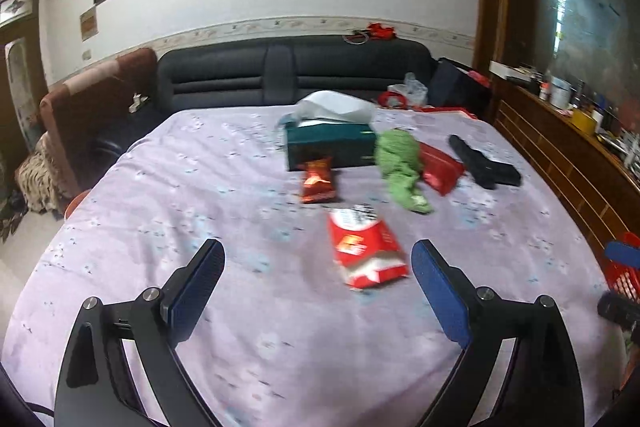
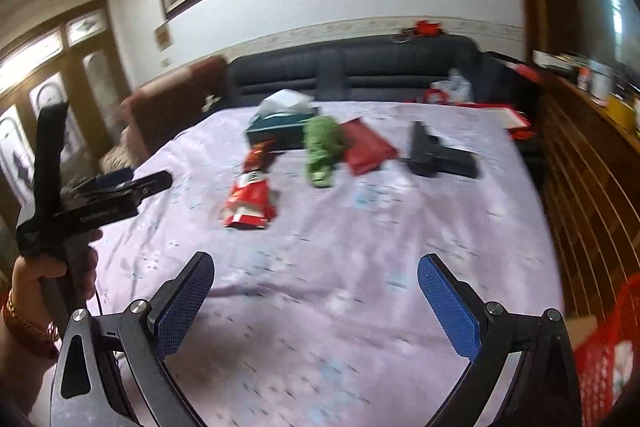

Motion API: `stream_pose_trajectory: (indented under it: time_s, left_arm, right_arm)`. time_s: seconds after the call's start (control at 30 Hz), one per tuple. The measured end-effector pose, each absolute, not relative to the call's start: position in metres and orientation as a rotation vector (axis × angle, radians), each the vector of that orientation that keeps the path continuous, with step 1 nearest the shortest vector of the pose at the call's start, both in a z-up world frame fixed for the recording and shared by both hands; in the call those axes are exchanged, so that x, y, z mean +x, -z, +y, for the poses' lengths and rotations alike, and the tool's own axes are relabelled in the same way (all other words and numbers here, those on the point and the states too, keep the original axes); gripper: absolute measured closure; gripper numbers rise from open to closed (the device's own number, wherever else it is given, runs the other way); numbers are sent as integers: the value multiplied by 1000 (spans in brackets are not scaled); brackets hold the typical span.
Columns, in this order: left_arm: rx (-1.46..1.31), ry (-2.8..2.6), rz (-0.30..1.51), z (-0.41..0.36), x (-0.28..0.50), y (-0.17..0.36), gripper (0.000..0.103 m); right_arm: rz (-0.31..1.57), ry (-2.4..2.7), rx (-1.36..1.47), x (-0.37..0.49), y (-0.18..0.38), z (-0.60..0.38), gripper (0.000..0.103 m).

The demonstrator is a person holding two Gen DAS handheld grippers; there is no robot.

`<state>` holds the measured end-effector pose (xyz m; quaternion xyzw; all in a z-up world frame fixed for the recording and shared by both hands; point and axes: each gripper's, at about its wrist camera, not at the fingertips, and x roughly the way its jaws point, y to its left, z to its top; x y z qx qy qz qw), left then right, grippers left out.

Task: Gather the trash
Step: 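Move both open tools back over the bed toward the red wrappers, then grasp the red snack wrapper with the left tool while the right tool grasps the red-white paper cup, then lift and carry the wrapper and paper cup over the red wastebasket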

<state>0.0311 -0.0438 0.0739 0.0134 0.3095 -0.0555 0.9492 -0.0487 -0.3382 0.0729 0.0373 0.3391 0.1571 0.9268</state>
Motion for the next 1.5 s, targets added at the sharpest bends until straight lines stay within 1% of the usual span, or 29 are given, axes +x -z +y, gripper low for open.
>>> stream_pose_trajectory:
  time_s: [0.2,0.23,0.27,0.33,0.37,0.53,0.63,0.87,0.9,0.93,0.97,1.0,1.03,1.07,1.1,1.17,1.33,1.5]
  left_arm:
    - [-103,84,710,2,90,-54,10]
    - [-107,85,717,2,97,-52,10]
    - [-106,89,724,2,108,-49,10]
    - [-86,95,726,-3,124,-44,10]
    - [-74,105,731,-7,136,-41,10]
    - [-59,140,780,-23,185,-26,10]
    - [-41,177,802,-32,213,-17,10]
    - [54,194,885,-54,253,8,10]
    - [64,193,900,-56,256,13,14]
    - [70,193,915,-57,258,18,28]
    - [64,203,933,-58,260,22,37]
    - [79,192,913,-59,259,22,51]
    - [91,192,910,-59,258,22,68]
    - [102,191,904,-60,256,21,69]
    - [90,202,908,-58,255,21,70]
    - [70,208,910,-53,245,20,73]
    - [64,238,899,-45,200,16,74]
    - [72,249,863,-51,150,-1,74]
  right_arm:
    - [738,-386,-55,-4,-53,-277,1]
    - [753,-392,-67,6,-48,-270,5]
    - [766,-398,-75,14,-44,-264,11]
    - [806,-414,-90,37,-29,-253,21]
    - [819,-421,-86,43,-25,-251,22]
    - [874,-486,29,85,-6,-239,22]
    - [893,-506,56,103,2,-226,13]
    - [942,-526,37,125,23,-201,12]
    - [953,-525,33,127,25,-199,12]
    - [961,-521,28,130,27,-197,12]
    - [959,-517,18,130,28,-196,13]
    - [953,-506,-5,129,27,-194,17]
    - [946,-493,-22,128,26,-193,34]
    - [937,-493,-27,127,25,-193,46]
    - [935,-498,-10,126,24,-196,47]
    - [926,-492,4,122,23,-201,53]
    - [897,-475,42,106,13,-219,54]
    - [883,-452,90,87,2,-243,55]
